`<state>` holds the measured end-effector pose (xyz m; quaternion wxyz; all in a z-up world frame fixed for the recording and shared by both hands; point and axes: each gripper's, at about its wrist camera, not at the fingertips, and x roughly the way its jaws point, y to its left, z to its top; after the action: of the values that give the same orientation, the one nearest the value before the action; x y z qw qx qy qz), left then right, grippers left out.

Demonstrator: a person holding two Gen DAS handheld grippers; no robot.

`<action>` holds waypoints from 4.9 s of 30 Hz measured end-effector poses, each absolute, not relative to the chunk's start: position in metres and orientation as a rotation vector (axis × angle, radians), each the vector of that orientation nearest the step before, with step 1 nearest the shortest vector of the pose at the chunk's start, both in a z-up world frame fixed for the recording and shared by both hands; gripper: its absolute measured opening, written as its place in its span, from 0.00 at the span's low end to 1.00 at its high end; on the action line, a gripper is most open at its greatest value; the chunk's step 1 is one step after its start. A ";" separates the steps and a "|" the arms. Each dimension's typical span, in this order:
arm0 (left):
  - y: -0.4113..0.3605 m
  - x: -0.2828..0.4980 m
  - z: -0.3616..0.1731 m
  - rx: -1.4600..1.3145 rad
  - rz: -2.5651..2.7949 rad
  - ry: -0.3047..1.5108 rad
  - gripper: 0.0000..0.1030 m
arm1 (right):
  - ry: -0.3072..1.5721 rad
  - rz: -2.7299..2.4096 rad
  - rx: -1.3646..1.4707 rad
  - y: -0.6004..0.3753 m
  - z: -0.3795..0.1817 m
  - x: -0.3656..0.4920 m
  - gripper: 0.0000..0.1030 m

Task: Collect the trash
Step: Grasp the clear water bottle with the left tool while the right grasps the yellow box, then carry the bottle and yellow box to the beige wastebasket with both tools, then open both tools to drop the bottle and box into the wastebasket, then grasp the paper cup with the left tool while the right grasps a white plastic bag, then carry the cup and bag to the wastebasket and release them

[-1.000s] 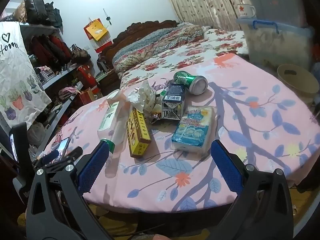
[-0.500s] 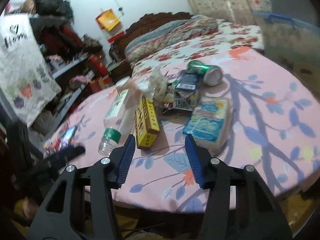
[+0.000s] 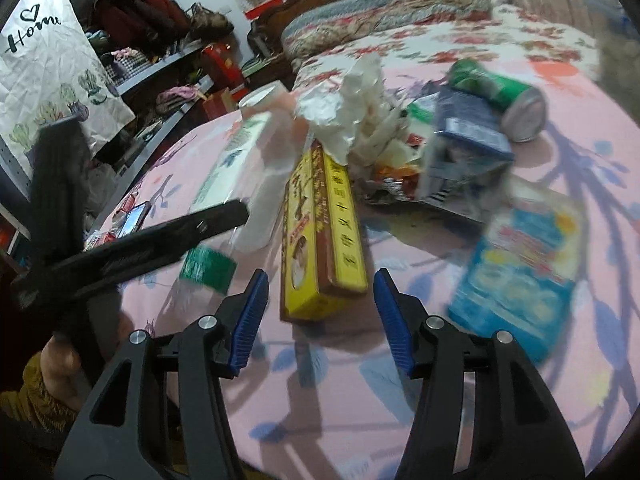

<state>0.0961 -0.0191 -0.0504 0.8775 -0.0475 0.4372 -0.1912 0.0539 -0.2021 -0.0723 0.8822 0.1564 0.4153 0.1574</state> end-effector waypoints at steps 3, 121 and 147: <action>-0.003 0.078 -0.052 -0.113 -0.409 0.907 0.60 | 0.889 0.381 0.367 -0.196 -0.081 0.061 0.31; 0.024 0.193 -0.006 -0.307 -0.475 0.787 0.91 | 0.528 0.122 0.003 -0.188 -0.001 0.087 0.30; 0.078 0.140 0.007 -0.349 -0.391 0.680 0.59 | 0.679 0.349 0.312 -0.205 -0.038 0.057 0.31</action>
<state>0.1395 0.0776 0.0067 0.9093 -0.1691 0.3297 -0.1896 0.0573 -0.2049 -0.0383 0.9162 0.1516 0.3299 0.1697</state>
